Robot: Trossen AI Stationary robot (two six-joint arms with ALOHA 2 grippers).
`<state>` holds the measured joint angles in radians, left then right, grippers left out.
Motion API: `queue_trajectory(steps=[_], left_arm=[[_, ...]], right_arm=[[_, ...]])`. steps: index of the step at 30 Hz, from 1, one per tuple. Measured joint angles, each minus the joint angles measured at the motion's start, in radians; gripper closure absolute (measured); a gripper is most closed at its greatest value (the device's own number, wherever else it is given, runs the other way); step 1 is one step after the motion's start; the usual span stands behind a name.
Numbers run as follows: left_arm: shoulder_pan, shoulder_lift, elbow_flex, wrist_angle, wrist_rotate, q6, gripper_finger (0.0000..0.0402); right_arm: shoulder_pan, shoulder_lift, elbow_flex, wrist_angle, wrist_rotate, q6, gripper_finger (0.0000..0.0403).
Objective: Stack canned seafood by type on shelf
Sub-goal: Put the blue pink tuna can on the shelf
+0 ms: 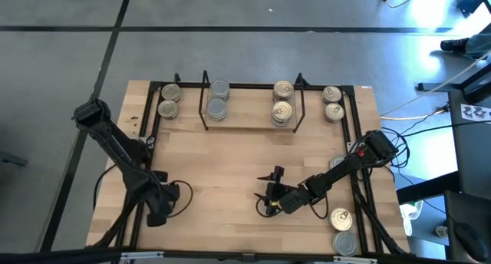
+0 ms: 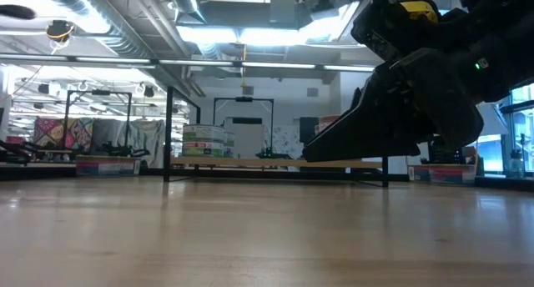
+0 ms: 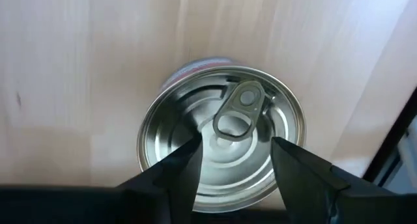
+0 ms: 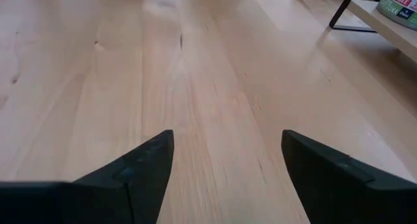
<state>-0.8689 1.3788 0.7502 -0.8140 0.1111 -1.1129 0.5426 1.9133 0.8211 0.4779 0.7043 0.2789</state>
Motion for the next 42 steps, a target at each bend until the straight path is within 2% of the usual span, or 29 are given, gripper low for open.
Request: queue_trajectory(steps=[9, 20, 34, 42], left_arm=[[0.100, 0.003, -0.003, 0.133, -0.145, 0.179, 0.0217], [0.202, 0.061, -0.001, 0.229, -0.248, 0.386, 0.0217], [0.335, 0.198, -0.001, 0.592, -0.308, 0.732, 0.0218], [0.436, 0.313, -0.001, 0.878, -0.307, 0.869, 0.0218]], right_arm=[[0.000, 0.000, 0.000, -0.001, 0.000, 0.000, 0.0121], [0.000, 0.000, 0.000, -0.009, -0.001, 0.000, 0.0121], [0.000, 0.000, 0.000, -0.008, -0.001, 0.000, 0.0121], [0.000, 0.000, 0.000, -0.008, -0.001, 0.000, 0.0121]])
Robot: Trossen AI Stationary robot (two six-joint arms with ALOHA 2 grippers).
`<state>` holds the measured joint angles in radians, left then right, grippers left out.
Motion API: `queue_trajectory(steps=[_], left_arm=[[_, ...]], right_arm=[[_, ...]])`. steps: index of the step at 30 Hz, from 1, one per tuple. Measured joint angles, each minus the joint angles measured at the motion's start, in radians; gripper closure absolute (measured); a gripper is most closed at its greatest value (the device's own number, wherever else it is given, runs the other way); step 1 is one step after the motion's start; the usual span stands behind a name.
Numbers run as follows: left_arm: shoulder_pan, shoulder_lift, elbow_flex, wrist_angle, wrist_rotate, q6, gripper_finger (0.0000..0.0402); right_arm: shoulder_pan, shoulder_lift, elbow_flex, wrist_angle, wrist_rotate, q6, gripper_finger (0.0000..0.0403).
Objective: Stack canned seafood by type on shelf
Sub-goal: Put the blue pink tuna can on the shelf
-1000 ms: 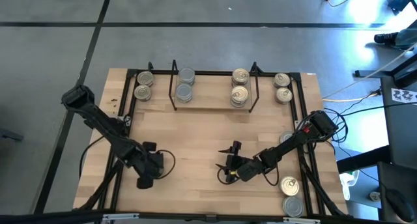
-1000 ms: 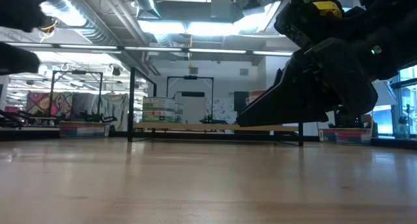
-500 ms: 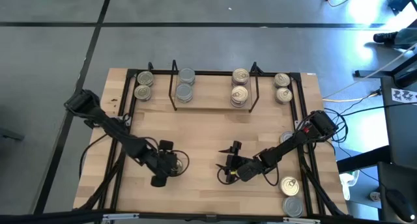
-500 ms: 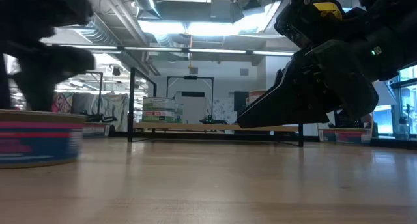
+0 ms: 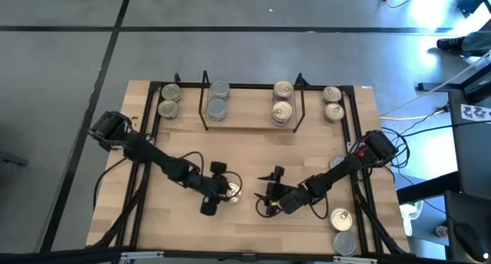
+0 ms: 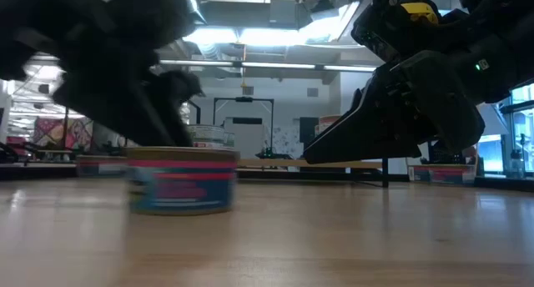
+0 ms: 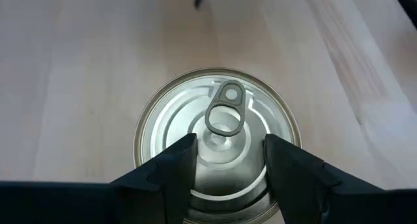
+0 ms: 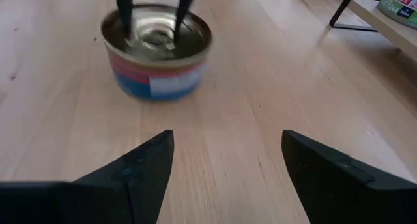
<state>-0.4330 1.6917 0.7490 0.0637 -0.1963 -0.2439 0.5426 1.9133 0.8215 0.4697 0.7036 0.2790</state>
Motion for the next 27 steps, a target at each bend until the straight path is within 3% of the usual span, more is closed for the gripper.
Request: queue_trajectory(steps=[6, 11, 22, 27], left_arm=[[0.063, 0.080, 0.032, 0.122, 0.004, 0.075, 0.0218], [0.096, 0.126, 0.101, 0.125, 0.004, 0.117, 0.0218], [0.059, -0.052, 0.167, -0.142, -0.046, 0.058, 0.0218], [0.035, -0.054, 0.126, -0.059, -0.100, 0.107, 0.0218]], right_arm=[[0.000, 0.000, 0.000, 0.000, 0.001, 0.000, 0.0121], [0.000, 0.000, 0.000, 0.000, 0.002, -0.001, 0.0121], [0.000, 0.000, 0.000, 0.000, 0.003, -0.003, 0.0121], [0.000, 0.000, 0.000, 0.001, 0.003, -0.003, 0.0121]])
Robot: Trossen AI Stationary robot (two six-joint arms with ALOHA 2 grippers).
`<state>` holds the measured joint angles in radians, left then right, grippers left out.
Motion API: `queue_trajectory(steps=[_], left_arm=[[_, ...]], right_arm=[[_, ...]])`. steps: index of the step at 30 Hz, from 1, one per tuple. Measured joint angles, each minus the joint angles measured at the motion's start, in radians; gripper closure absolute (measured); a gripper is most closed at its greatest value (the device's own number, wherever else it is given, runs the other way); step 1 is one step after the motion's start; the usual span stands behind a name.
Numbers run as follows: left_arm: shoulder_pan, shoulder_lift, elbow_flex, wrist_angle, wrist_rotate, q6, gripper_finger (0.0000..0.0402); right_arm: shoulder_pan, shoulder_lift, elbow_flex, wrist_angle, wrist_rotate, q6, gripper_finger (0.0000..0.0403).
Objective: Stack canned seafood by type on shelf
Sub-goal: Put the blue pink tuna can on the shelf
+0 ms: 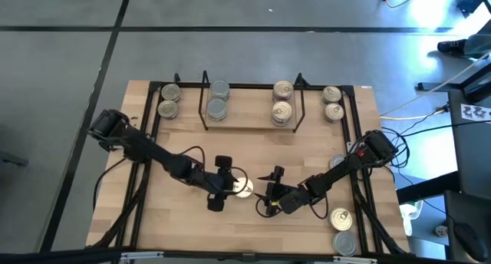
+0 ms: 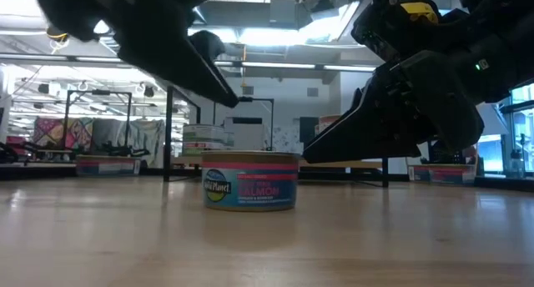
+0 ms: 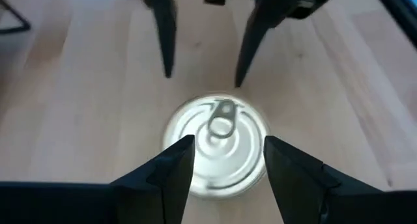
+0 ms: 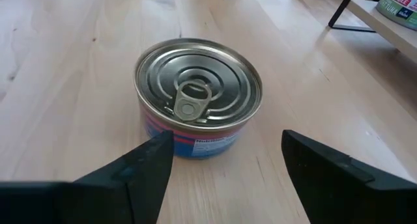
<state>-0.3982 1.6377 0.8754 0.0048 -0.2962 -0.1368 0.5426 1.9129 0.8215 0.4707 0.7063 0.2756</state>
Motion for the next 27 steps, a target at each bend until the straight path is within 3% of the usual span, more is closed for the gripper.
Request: queue_trajectory(steps=[12, 27], left_arm=[[0.034, 0.018, -0.156, 0.266, -0.001, -0.018, 0.0218], [0.034, 0.078, -0.163, 0.283, 0.013, -0.043, 0.0218]], right_arm=[[0.000, -0.001, 0.000, 0.007, -0.002, 0.006, 0.0121], [0.000, -0.001, 0.000, 0.005, -0.003, 0.006, 0.0121]])
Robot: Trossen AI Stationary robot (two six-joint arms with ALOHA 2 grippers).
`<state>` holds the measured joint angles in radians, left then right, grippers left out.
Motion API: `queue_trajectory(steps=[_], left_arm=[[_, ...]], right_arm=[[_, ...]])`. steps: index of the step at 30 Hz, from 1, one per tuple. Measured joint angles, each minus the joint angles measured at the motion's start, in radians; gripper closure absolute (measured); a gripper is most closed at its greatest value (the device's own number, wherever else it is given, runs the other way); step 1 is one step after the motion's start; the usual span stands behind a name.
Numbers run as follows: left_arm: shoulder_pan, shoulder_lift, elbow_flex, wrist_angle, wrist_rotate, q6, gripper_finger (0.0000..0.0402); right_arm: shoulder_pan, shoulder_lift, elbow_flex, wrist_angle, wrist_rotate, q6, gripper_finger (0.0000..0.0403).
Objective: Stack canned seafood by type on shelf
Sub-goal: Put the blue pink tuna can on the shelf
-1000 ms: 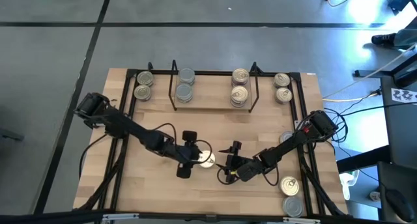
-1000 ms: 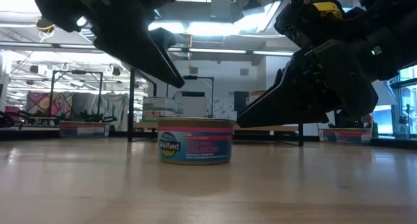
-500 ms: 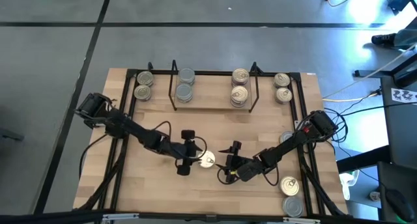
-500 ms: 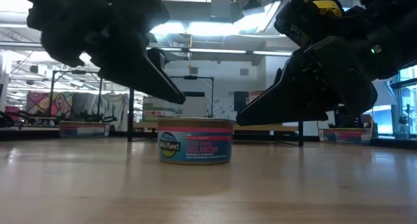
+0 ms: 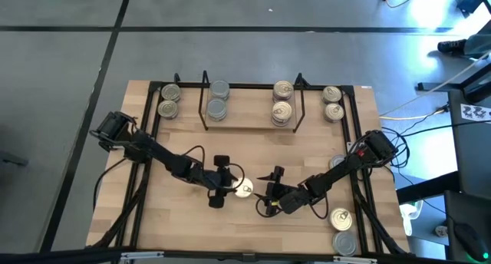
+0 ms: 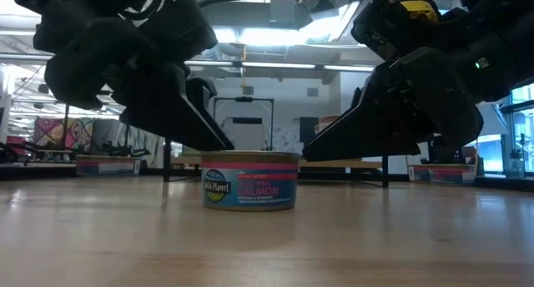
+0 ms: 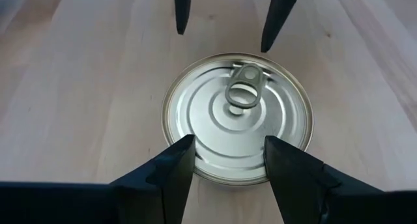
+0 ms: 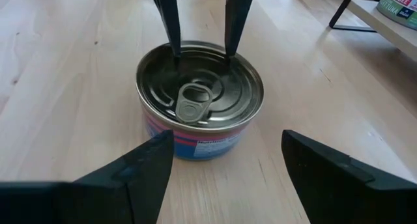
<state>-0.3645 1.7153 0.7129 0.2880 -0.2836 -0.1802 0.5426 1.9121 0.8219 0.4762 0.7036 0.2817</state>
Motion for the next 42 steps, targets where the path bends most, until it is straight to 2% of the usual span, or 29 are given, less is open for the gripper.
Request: queue_trajectory(steps=[6, 9, 13, 16, 22, 25, 31, 35, 42], left_arm=[[0.000, -0.003, 0.001, -0.029, -0.001, 0.001, 0.0218], [0.000, -0.003, 0.000, -0.032, -0.001, 0.017, 0.0218], [0.000, -0.003, -0.012, -0.020, 0.000, 0.027, 0.0218], [0.000, -0.003, -0.066, 0.071, -0.001, 0.017, 0.0218], [0.000, -0.003, -0.160, 0.234, -0.005, -0.023, 0.0218], [0.000, -0.002, -0.172, 0.247, -0.005, -0.027, 0.0218], [0.000, -0.002, -0.232, 0.355, -0.004, -0.034, 0.0218], [0.000, 0.000, -0.254, 0.394, -0.005, -0.047, 0.0218], [0.000, 0.000, -0.254, 0.397, -0.006, -0.049, 0.0218]], right_arm=[[0.000, 0.000, 0.000, -0.003, -0.012, -0.007, 0.0121], [0.006, 0.000, 0.002, 0.002, -0.027, -0.066, 0.0121], [0.030, 0.000, 0.048, -0.003, -0.029, -0.229, 0.0121], [0.037, 0.000, 0.094, -0.037, -0.037, -0.398, 0.0121], [0.018, 0.000, 0.191, -0.241, -0.065, -0.577, 0.0121], [0.000, 0.000, 0.220, -0.302, -0.078, -0.627, 0.0121], [-0.015, 0.000, 0.226, -0.304, -0.114, -0.731, 0.0121], [-0.021, 0.005, 0.226, -0.302, -0.131, -0.735, 0.0121], [-0.035, 0.072, 0.227, -0.262, -0.105, -0.795, 0.0121]])
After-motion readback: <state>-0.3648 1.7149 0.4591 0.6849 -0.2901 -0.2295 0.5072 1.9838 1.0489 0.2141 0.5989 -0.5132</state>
